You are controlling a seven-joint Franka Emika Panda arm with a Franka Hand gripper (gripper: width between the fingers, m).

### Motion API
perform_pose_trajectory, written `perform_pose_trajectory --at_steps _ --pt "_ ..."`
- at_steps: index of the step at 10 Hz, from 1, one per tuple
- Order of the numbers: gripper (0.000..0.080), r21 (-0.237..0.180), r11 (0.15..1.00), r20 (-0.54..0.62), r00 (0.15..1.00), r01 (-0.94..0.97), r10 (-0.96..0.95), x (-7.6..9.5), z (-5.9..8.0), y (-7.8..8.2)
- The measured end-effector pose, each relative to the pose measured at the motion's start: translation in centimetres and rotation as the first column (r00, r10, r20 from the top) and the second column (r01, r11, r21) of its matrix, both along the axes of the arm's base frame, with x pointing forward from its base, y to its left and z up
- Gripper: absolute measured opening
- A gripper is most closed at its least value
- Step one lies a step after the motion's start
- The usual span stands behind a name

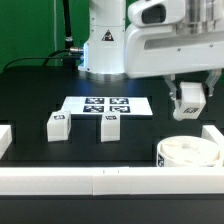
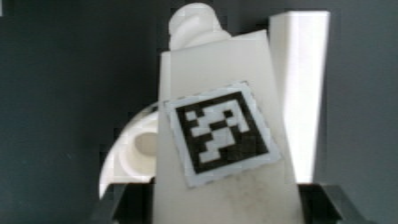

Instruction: Assemble stool

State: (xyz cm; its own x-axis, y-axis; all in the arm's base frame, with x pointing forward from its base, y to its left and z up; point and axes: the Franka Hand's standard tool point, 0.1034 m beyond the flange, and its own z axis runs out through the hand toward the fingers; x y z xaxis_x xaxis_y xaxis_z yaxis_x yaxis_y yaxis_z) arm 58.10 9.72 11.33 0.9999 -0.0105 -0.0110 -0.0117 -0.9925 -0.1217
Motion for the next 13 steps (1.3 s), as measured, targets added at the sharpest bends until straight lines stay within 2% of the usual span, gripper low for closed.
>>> perform_pose_trajectory --at_steps 1,2,4,5,6,12,13 --pt "0.0324 0.002 1.000 0.080 0.997 0.003 -0.003 0.9 1.1 0.2" --pt "0.0324 0.001 1.000 0.146 0.989 0.007 -0.007 1.1 1.5 0.3" --pt "0.0324 -0.001 1.000 0.268 0.963 0.019 -0.018 1.2 1.1 0.2" --pt "0.0324 0.001 1.000 0.351 0.936 0.027 -0.025 1.6 1.3 0.1" --pt "0.0324 0.001 1.000 0.381 0.924 0.029 -0.027 1.4 1.0 0.1" --pt "0.0324 0.008 0.999 0.391 0.920 0.034 -0.034 1.8 0.5 0.2" --pt "0.0324 0.020 0.999 0.386 0.921 0.049 -0.053 2.6 0.4 -0.1"
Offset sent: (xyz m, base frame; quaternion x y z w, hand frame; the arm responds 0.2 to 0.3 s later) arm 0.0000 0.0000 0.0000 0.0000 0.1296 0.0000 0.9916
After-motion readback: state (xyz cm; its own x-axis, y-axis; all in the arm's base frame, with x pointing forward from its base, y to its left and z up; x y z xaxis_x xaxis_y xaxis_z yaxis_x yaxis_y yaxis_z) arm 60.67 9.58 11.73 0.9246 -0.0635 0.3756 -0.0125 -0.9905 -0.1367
